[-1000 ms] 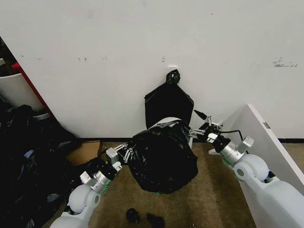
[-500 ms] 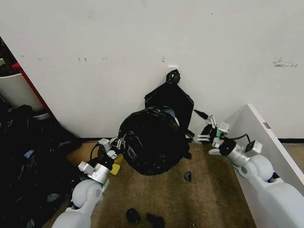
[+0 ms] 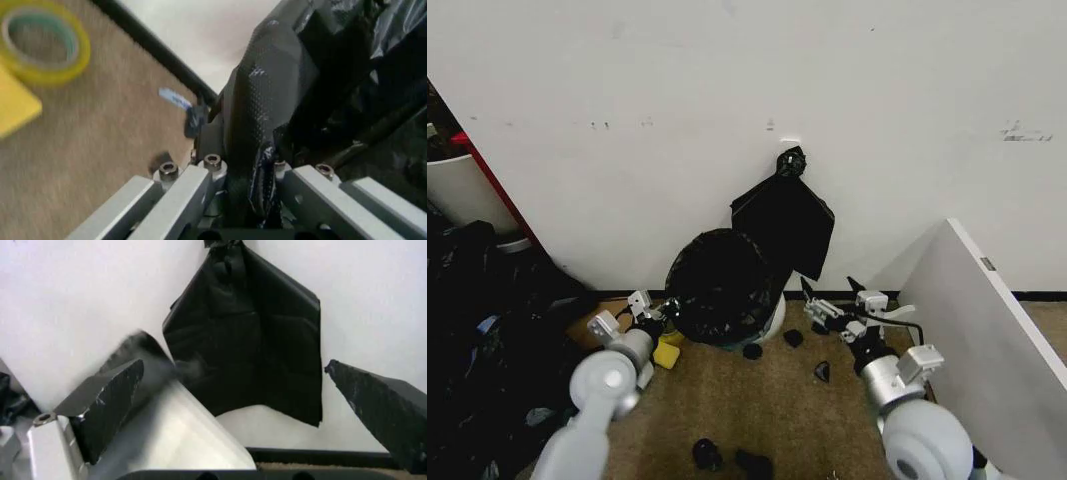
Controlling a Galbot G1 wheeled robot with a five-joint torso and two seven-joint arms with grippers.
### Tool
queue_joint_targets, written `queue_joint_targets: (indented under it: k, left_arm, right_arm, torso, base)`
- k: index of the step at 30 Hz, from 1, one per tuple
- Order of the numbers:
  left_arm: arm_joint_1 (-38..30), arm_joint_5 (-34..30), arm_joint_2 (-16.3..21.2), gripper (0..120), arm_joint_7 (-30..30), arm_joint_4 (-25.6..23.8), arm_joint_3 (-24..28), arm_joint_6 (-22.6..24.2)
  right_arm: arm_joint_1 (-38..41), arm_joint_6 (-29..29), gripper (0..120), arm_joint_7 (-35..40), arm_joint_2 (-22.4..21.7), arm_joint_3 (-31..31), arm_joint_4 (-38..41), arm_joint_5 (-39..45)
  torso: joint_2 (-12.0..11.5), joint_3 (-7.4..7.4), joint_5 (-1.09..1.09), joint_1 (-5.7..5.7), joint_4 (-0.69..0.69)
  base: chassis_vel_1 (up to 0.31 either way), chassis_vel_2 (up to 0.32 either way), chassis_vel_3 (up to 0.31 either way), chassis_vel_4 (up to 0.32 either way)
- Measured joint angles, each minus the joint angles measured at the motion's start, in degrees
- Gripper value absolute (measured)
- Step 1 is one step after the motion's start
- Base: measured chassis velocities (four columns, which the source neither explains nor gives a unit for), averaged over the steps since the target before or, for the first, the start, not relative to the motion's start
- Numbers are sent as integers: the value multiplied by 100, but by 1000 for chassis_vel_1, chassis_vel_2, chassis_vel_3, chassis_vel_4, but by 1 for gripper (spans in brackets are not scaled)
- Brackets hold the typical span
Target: Place the garbage bag over the trash bin.
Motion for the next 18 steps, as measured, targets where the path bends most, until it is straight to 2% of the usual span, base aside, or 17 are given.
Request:
queue_joint_targets:
  k: [2,5,7,12,18]
  left_arm:
    - [1,-457,-22,1,-240,-49,-191,171]
    - [60,-714,-25,1,-349,-108,-329,230]
    - [76,-738,-23,1,-349,-127,-340,231]
    - [140,-740,-13,1,-260,-221,-356,231]
    - [188,-696,-26,1,-184,-308,-350,221]
  right_arm:
    - [-69,101,100,-18,52,-91,-123,-279]
    - [-182,304,100,-121,141,-289,-361,-724]
    - [-210,364,100,-187,159,-337,-405,-786]
    - [-264,808,100,-896,263,-691,-502,-560]
    - [-190,867,100,-1086,364,-852,-666,-577]
  torso:
    - [0,0,0,0,1]
    - [0,0,0,0,2]
    - [0,0,0,0,1]
    - [0,0,-1,0,1]
    - [0,0,0,0,1]
  base:
    - [0,0,0,0]
    - [0,0,0,0]
    - [0,0,0,0]
    - [0,0,0,0]
    - [0,0,0,0]
